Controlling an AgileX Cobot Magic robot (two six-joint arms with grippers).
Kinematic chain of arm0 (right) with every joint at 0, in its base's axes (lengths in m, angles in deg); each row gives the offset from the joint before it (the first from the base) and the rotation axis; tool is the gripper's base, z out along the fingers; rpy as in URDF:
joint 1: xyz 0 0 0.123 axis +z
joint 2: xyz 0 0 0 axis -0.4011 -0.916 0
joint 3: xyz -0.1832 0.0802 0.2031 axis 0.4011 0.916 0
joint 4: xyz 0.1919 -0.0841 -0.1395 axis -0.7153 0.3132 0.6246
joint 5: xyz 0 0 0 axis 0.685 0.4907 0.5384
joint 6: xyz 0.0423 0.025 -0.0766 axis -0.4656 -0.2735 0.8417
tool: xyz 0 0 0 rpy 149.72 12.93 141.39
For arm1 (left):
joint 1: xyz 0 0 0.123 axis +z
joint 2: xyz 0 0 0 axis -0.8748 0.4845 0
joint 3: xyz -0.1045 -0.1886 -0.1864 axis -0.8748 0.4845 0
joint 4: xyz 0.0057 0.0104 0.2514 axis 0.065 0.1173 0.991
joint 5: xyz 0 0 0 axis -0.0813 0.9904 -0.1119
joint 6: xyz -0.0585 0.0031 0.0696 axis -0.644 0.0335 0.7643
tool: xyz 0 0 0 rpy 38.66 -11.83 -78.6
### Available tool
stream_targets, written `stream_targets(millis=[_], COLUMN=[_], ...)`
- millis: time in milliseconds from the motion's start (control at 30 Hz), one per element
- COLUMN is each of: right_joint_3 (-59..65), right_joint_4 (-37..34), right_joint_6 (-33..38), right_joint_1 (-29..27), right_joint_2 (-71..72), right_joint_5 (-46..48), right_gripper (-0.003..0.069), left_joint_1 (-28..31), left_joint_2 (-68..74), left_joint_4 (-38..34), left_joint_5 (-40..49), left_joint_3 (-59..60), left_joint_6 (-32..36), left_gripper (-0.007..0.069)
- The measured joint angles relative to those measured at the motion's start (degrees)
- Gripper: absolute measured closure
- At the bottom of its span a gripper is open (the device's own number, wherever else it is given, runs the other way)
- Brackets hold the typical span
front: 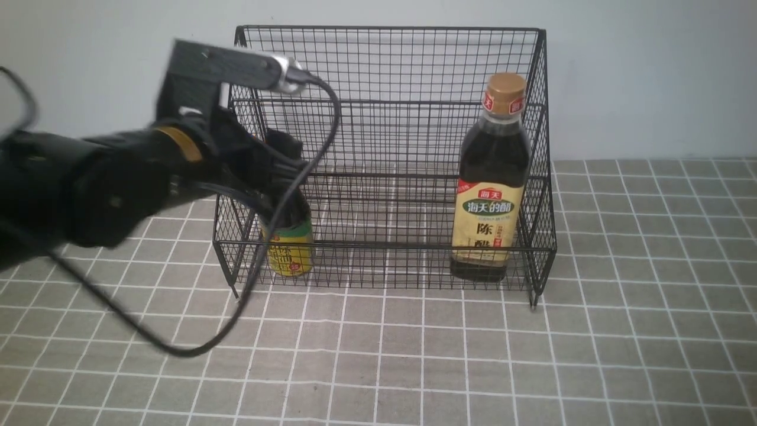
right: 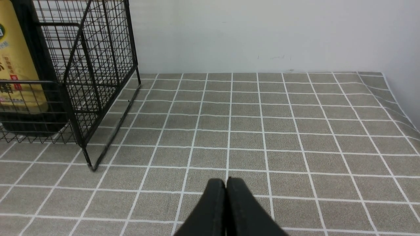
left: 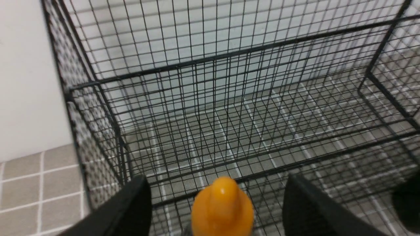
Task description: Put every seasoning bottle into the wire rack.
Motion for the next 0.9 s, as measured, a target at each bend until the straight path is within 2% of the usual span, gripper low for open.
stream_targets(millis=[133, 233, 267, 333, 400, 667, 900], right_joint_3=[0.00, 0.00, 0.00, 0.00, 0.00, 0.00, 0.00], right_joint_4=[0.00, 0.00, 0.00, 0.00, 0.00, 0.00, 0.00], right_joint_6=[0.00, 0.00, 0.00, 0.00, 0.00, 0.00, 0.00], right_joint_1=[0.00, 0.00, 0.00, 0.00, 0.00, 0.00, 0.00], right_joint_2=[0.00, 0.00, 0.00, 0.00, 0.00, 0.00, 0.00], right_joint_5=[0.00, 0.00, 0.00, 0.00, 0.00, 0.00, 0.00], right_gripper=[0.0671, 0.0671, 0.0671, 0.0671, 0.0671, 0.0671, 0.0671], left_joint_1=[0.00, 0.00, 0.00, 0.00, 0.00, 0.00, 0.00], left_joint_2=[-7.33, -16.67, -17.69, -23.49, -28.45, -40.75, -44.54], left_joint_4=[0.00, 0.00, 0.00, 0.00, 0.00, 0.00, 0.00], left_joint_5=[7.56, 17.25, 17.77, 22.93, 24.65, 32.38, 34.93], left_joint_3=[0.00, 0.00, 0.00, 0.21, 1.41, 3.21, 3.21], left_joint_6=[0.08, -1.50, -1.69, -2.89, -3.21, -3.33, -3.33], left_gripper=[0.0185, 0.0357, 0.0370, 0.0531, 0.0605, 0.0631, 0.0631])
